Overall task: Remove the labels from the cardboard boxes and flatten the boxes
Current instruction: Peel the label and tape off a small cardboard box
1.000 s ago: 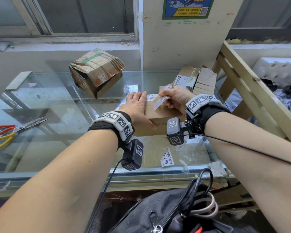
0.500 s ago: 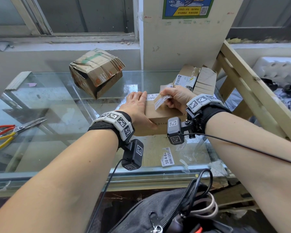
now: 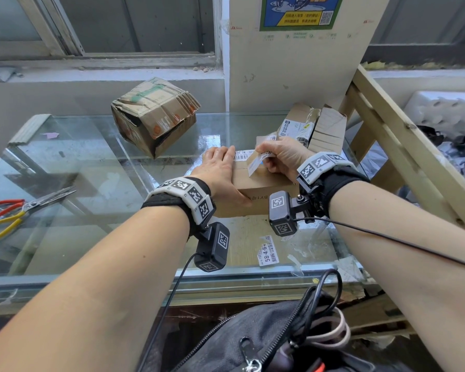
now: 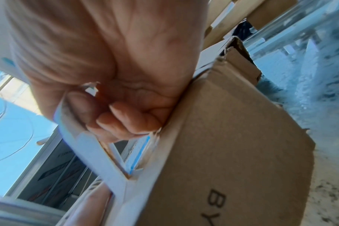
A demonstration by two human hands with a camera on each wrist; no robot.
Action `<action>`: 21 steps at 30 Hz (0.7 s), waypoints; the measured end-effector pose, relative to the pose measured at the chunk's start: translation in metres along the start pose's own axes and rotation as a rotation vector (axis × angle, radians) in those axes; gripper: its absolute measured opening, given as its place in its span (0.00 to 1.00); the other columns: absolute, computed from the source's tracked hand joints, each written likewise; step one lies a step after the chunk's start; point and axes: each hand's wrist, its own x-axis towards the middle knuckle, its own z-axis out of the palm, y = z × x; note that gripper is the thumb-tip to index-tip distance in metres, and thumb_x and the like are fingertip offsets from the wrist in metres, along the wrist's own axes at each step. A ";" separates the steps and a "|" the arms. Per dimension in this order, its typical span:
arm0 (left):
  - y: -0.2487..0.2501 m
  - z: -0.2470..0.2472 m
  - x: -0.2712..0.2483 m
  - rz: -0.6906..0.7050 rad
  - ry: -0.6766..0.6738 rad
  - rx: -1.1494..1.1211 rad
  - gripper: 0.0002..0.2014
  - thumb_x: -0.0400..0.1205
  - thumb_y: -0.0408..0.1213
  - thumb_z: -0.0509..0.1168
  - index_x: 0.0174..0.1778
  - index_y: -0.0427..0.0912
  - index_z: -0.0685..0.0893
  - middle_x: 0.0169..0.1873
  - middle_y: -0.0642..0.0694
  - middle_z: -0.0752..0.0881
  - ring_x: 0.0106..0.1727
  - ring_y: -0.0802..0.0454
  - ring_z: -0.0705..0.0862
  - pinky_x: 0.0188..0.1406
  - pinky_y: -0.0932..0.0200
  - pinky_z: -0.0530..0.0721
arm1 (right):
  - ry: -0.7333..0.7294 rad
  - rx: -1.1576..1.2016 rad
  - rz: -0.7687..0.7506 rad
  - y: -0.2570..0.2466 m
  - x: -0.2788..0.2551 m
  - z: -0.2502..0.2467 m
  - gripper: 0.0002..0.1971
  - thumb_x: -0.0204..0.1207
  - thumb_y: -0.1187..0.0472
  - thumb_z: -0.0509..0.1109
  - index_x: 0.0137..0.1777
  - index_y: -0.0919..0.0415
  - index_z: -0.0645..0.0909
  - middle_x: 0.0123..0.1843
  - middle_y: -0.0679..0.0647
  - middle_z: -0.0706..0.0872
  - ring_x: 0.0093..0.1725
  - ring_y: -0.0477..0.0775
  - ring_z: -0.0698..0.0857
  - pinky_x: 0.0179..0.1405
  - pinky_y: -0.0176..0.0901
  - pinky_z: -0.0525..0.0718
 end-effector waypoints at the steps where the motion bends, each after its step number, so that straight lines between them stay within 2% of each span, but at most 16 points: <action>1: 0.000 0.000 0.000 0.000 -0.002 0.000 0.66 0.62 0.65 0.78 0.85 0.46 0.42 0.83 0.49 0.50 0.84 0.45 0.42 0.82 0.45 0.51 | 0.006 0.011 -0.002 0.000 0.000 0.000 0.11 0.76 0.69 0.67 0.33 0.59 0.73 0.27 0.56 0.73 0.19 0.47 0.71 0.19 0.35 0.65; 6: 0.000 0.000 0.000 -0.004 -0.013 0.006 0.67 0.62 0.65 0.77 0.85 0.45 0.40 0.84 0.48 0.49 0.85 0.45 0.41 0.82 0.45 0.48 | -0.016 0.157 -0.004 0.000 -0.001 -0.005 0.06 0.77 0.58 0.71 0.41 0.59 0.79 0.34 0.54 0.80 0.26 0.47 0.76 0.17 0.33 0.74; 11: 0.001 -0.001 0.000 -0.004 -0.015 0.013 0.66 0.63 0.65 0.77 0.85 0.45 0.40 0.84 0.48 0.48 0.85 0.45 0.41 0.82 0.46 0.48 | -0.029 0.129 -0.024 0.000 -0.002 -0.004 0.11 0.74 0.59 0.75 0.40 0.59 0.74 0.30 0.53 0.80 0.24 0.46 0.79 0.16 0.32 0.75; 14: 0.001 0.000 0.000 -0.008 -0.020 0.018 0.67 0.62 0.66 0.77 0.85 0.45 0.40 0.84 0.48 0.48 0.85 0.45 0.41 0.82 0.46 0.48 | -0.044 0.026 -0.049 0.002 -0.003 -0.002 0.13 0.72 0.59 0.77 0.42 0.61 0.74 0.33 0.54 0.82 0.26 0.47 0.80 0.15 0.32 0.75; 16: 0.001 0.000 0.001 -0.012 -0.023 0.019 0.67 0.62 0.66 0.77 0.85 0.45 0.40 0.84 0.48 0.48 0.85 0.45 0.40 0.82 0.46 0.48 | -0.046 -0.065 -0.069 0.003 -0.004 0.001 0.12 0.72 0.61 0.77 0.43 0.62 0.74 0.35 0.55 0.82 0.27 0.48 0.80 0.14 0.32 0.75; 18: 0.001 0.000 0.001 -0.011 -0.025 0.018 0.67 0.62 0.66 0.77 0.85 0.45 0.40 0.84 0.48 0.47 0.85 0.44 0.40 0.82 0.45 0.48 | -0.024 -0.090 -0.077 0.004 -0.003 0.002 0.09 0.74 0.67 0.73 0.40 0.61 0.73 0.36 0.56 0.81 0.28 0.49 0.80 0.13 0.32 0.75; 21: 0.000 -0.001 0.001 -0.004 -0.020 0.017 0.67 0.62 0.67 0.76 0.85 0.45 0.40 0.84 0.48 0.48 0.85 0.44 0.41 0.82 0.45 0.50 | -0.005 0.025 -0.043 0.004 -0.003 0.001 0.08 0.76 0.74 0.64 0.38 0.62 0.75 0.37 0.58 0.78 0.31 0.52 0.80 0.13 0.33 0.75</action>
